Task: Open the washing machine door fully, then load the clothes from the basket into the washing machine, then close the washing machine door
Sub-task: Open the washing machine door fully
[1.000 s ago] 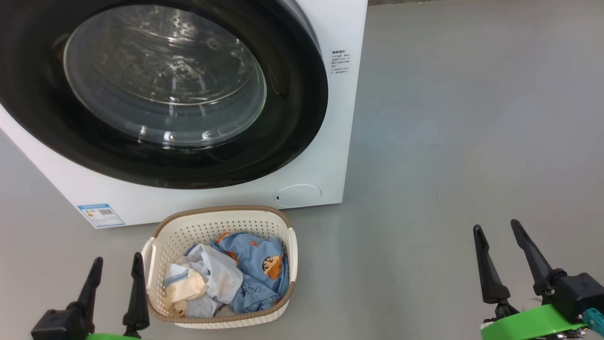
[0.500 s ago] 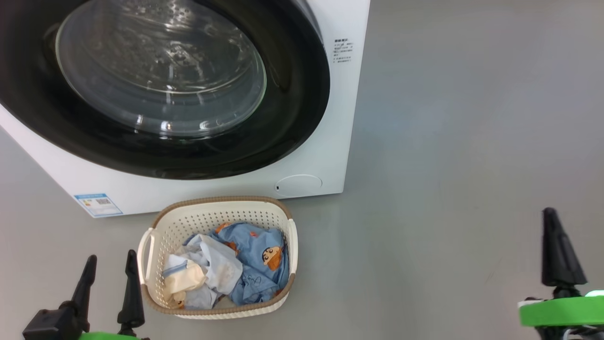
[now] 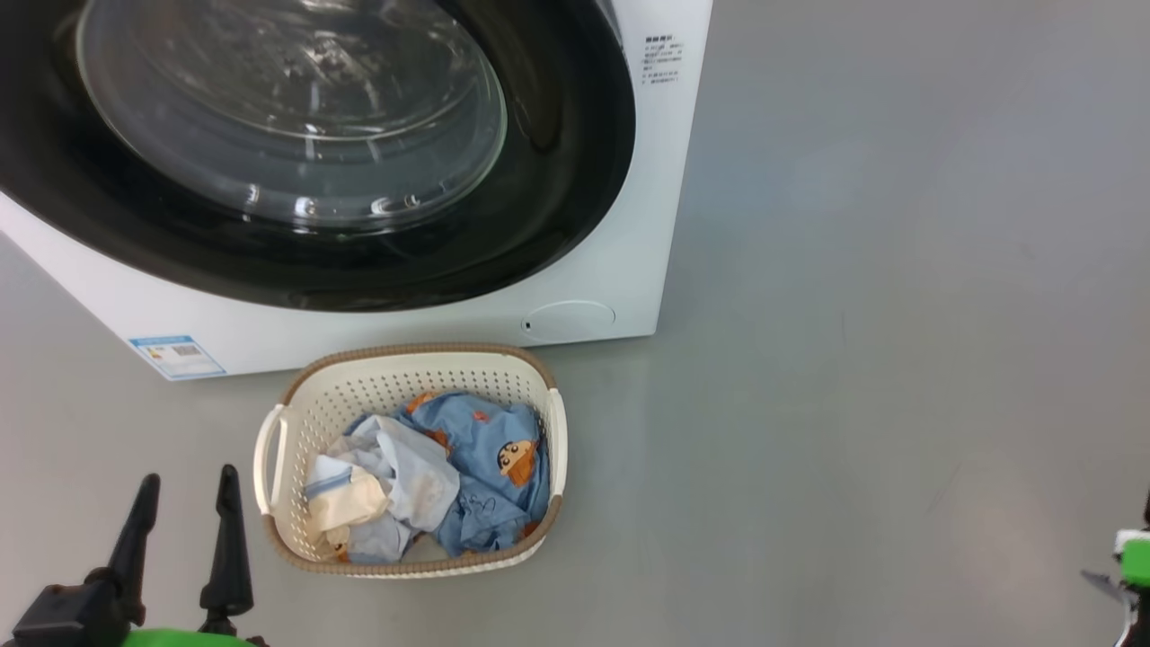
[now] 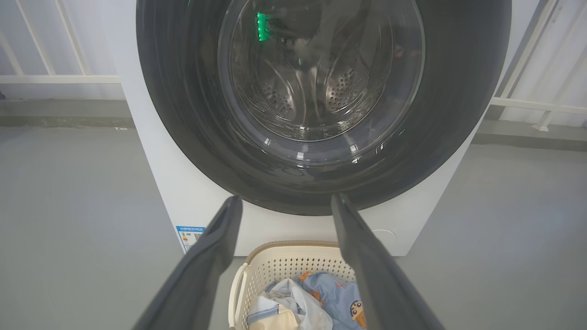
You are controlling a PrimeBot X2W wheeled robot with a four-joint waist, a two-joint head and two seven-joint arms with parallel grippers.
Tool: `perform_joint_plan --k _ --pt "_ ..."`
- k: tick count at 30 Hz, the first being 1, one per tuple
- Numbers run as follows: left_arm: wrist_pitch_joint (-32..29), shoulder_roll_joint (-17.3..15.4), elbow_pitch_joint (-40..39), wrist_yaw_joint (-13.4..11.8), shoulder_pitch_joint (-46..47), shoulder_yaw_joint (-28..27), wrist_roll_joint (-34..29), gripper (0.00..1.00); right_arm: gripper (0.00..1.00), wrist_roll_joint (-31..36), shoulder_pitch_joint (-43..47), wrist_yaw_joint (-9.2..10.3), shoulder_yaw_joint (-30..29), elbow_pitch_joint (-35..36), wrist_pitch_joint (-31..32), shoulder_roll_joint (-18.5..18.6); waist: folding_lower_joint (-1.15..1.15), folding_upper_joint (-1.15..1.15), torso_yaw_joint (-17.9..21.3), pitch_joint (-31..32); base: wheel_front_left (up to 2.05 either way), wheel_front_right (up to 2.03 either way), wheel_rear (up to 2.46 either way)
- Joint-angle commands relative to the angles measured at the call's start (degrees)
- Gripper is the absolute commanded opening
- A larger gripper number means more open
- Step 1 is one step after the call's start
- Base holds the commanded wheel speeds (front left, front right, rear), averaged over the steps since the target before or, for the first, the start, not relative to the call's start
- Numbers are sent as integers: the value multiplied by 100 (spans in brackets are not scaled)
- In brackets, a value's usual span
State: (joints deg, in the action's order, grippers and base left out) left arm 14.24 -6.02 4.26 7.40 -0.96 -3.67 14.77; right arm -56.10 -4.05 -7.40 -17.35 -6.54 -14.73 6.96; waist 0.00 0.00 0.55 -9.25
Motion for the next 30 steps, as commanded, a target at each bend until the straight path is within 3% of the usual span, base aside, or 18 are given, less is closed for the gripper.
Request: perform_joint_plan --k 1,10,16,30 --pt "76 -139 -176 9 119 -216 47 100 0 -174 -209 -9 116 103 -27 177 0 0 6 -88 0 0 0" --pt "76 -266 -282 9 145 -168 104 100 0 -1972 -574 -9 552 -89 -19 776 0 0 -82 -404 0 0 0" --pt "76 -375 -369 9 176 -94 143 100 0 -2989 -1079 -9 903 -111 358 1173 0 0 -204 -704 0 0 0" --pt "76 -514 -739 9 480 142 277 100 0 -3547 -2589 -9 1007 -263 1097 1481 0 0 -671 -1579 0 0 0"
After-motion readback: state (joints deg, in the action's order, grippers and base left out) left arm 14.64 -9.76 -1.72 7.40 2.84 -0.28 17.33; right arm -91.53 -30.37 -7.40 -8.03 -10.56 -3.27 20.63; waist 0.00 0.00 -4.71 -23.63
